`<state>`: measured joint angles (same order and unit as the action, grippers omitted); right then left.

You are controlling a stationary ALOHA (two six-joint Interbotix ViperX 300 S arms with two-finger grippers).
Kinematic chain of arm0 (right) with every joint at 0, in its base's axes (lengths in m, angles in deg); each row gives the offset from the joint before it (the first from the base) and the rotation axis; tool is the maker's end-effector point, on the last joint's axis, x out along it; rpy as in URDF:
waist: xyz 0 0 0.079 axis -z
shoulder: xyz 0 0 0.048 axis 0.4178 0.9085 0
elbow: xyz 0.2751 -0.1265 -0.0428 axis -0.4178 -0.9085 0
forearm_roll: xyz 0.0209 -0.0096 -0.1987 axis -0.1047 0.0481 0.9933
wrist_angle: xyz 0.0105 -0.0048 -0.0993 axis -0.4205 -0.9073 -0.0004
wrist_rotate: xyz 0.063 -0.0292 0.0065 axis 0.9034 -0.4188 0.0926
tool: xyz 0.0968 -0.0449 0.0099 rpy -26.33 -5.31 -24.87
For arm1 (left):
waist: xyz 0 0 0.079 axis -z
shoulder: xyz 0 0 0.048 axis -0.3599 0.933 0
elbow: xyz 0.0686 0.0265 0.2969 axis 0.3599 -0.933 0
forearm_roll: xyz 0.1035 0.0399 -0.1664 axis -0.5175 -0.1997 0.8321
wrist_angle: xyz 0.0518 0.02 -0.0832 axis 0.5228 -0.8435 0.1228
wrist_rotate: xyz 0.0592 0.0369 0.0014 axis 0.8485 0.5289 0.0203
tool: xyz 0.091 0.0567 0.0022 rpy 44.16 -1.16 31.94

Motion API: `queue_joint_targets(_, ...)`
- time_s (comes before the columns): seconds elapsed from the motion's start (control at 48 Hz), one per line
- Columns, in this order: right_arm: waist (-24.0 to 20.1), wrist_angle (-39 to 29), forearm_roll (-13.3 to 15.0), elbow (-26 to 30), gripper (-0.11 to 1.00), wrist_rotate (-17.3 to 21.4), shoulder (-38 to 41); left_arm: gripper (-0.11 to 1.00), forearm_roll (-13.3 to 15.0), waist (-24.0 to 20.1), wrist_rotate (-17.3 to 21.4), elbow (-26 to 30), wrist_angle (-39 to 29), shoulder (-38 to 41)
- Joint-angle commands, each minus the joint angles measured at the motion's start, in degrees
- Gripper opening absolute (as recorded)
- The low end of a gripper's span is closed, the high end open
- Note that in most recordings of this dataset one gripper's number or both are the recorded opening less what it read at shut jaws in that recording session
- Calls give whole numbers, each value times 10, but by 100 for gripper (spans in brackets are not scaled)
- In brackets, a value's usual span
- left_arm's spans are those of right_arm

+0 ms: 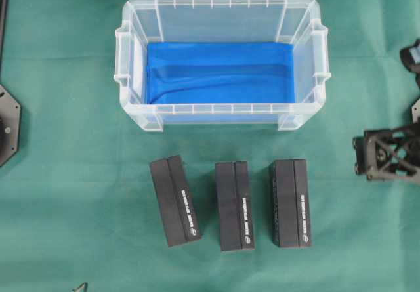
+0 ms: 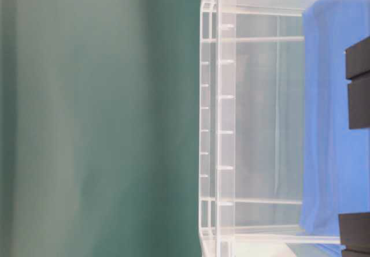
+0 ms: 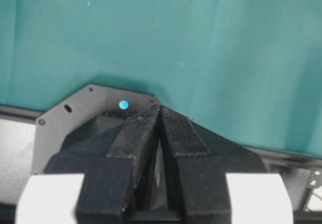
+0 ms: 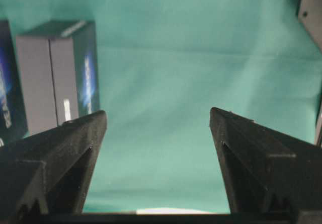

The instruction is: Take the box out of the case with the right arm.

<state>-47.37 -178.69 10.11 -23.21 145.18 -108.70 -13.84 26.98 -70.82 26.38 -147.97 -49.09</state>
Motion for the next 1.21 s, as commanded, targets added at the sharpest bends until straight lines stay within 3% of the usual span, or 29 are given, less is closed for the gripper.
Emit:
queue_joint_targets(0.0, 25, 3, 3, 0, 81, -24, -19, 0, -2, 1, 0, 4, 3, 2)
queue_joint_targets(0.459, 245, 13, 5, -22, 81, -275, -47, 0, -6, 1, 0, 4, 3, 2)
queue_joint_targets(0.563, 285, 17, 5, -25, 81, -316, -47, 0, -5, 1, -1, 4, 3, 2)
queue_joint_targets(0.875, 338, 35, 5, -25, 81, -363, -47, 0, -5, 1, 0, 4, 3, 2)
queue_joint_targets(1.188, 345, 35, 5, -25, 81, -369, -47, 0, -5, 1, 0, 4, 3, 3)
